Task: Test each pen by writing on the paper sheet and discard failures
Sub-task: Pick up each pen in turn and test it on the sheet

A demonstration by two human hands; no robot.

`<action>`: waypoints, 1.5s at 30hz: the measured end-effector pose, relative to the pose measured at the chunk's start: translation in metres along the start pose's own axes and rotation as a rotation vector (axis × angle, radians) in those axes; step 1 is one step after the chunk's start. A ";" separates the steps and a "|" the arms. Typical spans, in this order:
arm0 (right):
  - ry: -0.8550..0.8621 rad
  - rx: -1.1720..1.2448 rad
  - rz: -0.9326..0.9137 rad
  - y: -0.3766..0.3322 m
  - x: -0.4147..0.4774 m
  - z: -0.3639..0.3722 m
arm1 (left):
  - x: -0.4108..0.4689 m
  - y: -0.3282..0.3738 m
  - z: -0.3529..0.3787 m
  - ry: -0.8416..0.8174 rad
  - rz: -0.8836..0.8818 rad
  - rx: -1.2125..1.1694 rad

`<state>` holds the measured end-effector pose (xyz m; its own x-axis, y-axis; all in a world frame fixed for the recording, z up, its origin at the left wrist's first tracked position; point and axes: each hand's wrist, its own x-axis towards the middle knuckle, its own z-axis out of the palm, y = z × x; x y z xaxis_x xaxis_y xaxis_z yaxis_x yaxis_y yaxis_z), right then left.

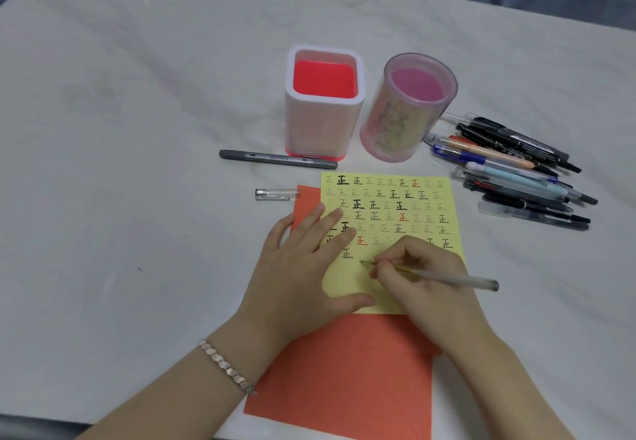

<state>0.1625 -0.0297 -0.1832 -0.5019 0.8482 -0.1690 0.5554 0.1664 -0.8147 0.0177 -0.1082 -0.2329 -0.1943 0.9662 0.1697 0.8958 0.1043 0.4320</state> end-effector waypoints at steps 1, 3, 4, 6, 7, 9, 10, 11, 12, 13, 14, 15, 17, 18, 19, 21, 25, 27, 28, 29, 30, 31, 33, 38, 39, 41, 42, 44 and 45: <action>0.047 0.009 0.007 0.003 0.002 -0.002 | 0.000 0.000 0.000 -0.003 -0.002 0.000; 0.097 0.025 0.025 0.007 0.003 -0.008 | 0.000 0.000 0.000 -0.007 -0.006 0.004; 0.080 0.039 0.043 0.008 0.002 -0.010 | 0.000 0.000 0.000 -0.008 -0.006 0.008; 0.086 0.061 0.068 0.010 -0.001 -0.013 | 0.001 0.000 0.000 -0.004 -0.003 0.016; 0.116 0.066 0.067 0.012 -0.002 -0.015 | 0.001 0.000 0.000 -0.003 0.000 0.018; 0.121 0.067 0.077 0.013 -0.002 -0.019 | 0.001 0.000 0.000 -0.003 0.001 0.023; 0.101 0.073 0.084 0.013 -0.003 -0.020 | 0.000 0.000 0.000 -0.002 0.000 0.029; 0.100 0.084 0.090 0.014 -0.003 -0.021 | 0.000 0.000 0.000 -0.001 0.001 0.035; 0.122 0.085 0.090 0.017 -0.003 -0.023 | 0.000 0.000 0.000 0.001 0.003 0.039; 0.144 0.081 0.092 0.019 -0.004 -0.024 | 0.000 0.000 0.000 0.000 0.003 0.041; 0.149 0.080 0.093 0.020 -0.005 -0.026 | 0.000 0.001 0.000 0.000 0.002 0.043; 0.141 0.083 0.095 0.021 -0.006 -0.027 | 0.001 0.001 -0.001 0.000 0.002 0.047; 0.177 0.079 0.098 0.025 -0.009 -0.030 | 0.001 0.001 0.000 0.013 0.011 0.047; 0.215 0.085 0.096 0.027 -0.010 -0.033 | 0.001 0.000 0.000 0.018 0.016 0.041; 0.248 0.109 0.097 0.027 -0.011 -0.034 | 0.001 0.000 0.000 0.017 0.018 0.036; 0.270 0.208 0.090 0.023 -0.014 -0.035 | 0.001 0.000 0.001 0.008 0.024 0.032; 0.228 0.281 0.095 0.016 -0.023 -0.027 | -0.001 -0.001 -0.003 0.014 0.020 -0.060; 0.212 0.283 0.095 0.012 -0.026 -0.023 | 0.001 -0.002 -0.009 0.063 -0.031 -0.149; 0.198 0.279 0.097 0.010 -0.027 -0.022 | 0.005 -0.004 -0.013 0.102 -0.062 -0.155; 0.180 0.274 0.099 0.007 -0.027 -0.021 | 0.009 -0.007 -0.018 0.149 -0.084 -0.124; 0.161 0.269 0.098 0.005 -0.027 -0.021 | 0.013 -0.010 -0.024 0.195 -0.100 -0.064; 0.146 0.267 0.092 0.001 -0.027 -0.021 | 0.018 -0.014 -0.030 0.227 -0.118 0.010; 0.130 0.257 0.070 -0.004 -0.027 -0.021 | 0.028 -0.023 -0.040 0.228 -0.155 0.136; 0.106 0.342 0.049 -0.016 -0.025 -0.024 | 0.032 -0.035 -0.054 0.029 -0.239 0.207; 0.104 0.389 0.054 -0.018 -0.024 -0.025 | 0.031 -0.033 -0.055 0.035 -0.257 0.186; 0.096 0.539 0.073 -0.023 -0.023 -0.027 | 0.027 -0.021 -0.061 0.103 -0.353 -0.048; 0.096 0.619 0.084 -0.026 -0.023 -0.029 | 0.026 -0.011 -0.065 0.110 -0.423 -0.276; 0.090 0.771 0.080 -0.031 -0.023 -0.034 | 0.024 0.012 -0.075 0.088 -0.476 -0.701; 0.081 0.831 0.062 -0.034 -0.024 -0.037 | 0.021 0.021 -0.079 0.082 -0.445 -0.811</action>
<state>0.1804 -0.0368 -0.1312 -0.4195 0.8825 -0.2128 -0.1046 -0.2798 -0.9543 0.0008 -0.1041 -0.1506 -0.5089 0.8536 -0.1118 0.1841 0.2348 0.9545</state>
